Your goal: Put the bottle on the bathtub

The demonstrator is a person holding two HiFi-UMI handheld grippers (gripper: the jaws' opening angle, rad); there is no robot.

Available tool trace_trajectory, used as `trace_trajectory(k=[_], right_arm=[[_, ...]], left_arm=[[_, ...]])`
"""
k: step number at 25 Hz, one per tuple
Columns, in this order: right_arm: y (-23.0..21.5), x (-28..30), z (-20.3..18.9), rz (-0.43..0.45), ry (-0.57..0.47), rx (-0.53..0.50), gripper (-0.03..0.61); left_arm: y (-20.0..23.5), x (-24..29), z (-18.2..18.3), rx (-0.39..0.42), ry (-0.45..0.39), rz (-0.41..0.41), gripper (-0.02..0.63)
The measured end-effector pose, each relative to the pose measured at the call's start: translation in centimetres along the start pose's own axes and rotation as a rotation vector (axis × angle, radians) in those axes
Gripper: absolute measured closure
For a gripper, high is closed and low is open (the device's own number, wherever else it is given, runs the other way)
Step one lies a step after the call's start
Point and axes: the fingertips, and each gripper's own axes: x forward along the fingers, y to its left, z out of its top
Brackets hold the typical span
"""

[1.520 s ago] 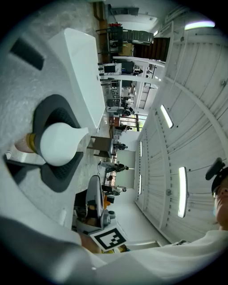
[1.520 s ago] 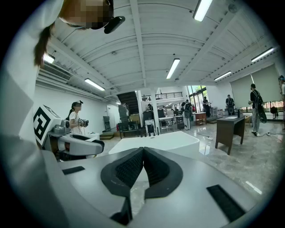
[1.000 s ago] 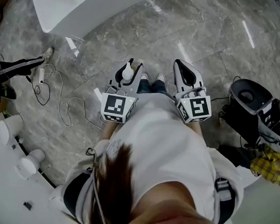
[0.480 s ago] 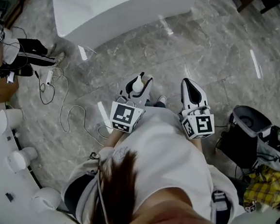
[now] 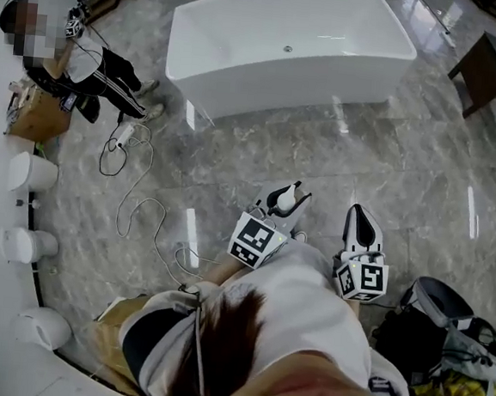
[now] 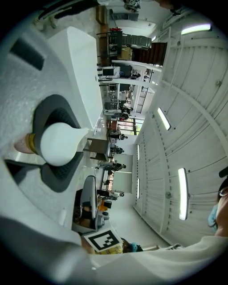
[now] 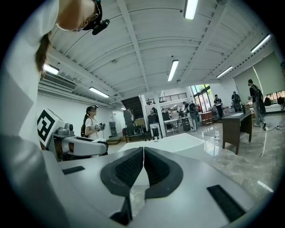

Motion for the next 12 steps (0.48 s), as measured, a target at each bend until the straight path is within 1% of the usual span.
trace_trajectory(k=[2, 5, 10, 12], right_arm=[[-0.2, 1.7, 0.8, -0.001, 0.010, 0.000, 0.565], [1.0, 3.5, 1.4, -0.018, 0.017, -0.003, 0.565], [1.9, 6.4, 2.1, -0.039, 0.017, -0.008, 0.565], [1.9, 7.0, 2.7, -0.060, 0.014, -0.009, 0.565]], left_arm=[[1.4, 0.8, 0.7, -0.008, 0.002, -0.004, 0.476], [3.6, 0.3, 1.4, -0.016, -0.001, -0.018, 0.476], [7.3, 1.0, 1.9, 0.004, 0.000, -0.037, 0.476], [8.4, 1.4, 2.5, 0.007, -0.006, -0.051, 0.476]])
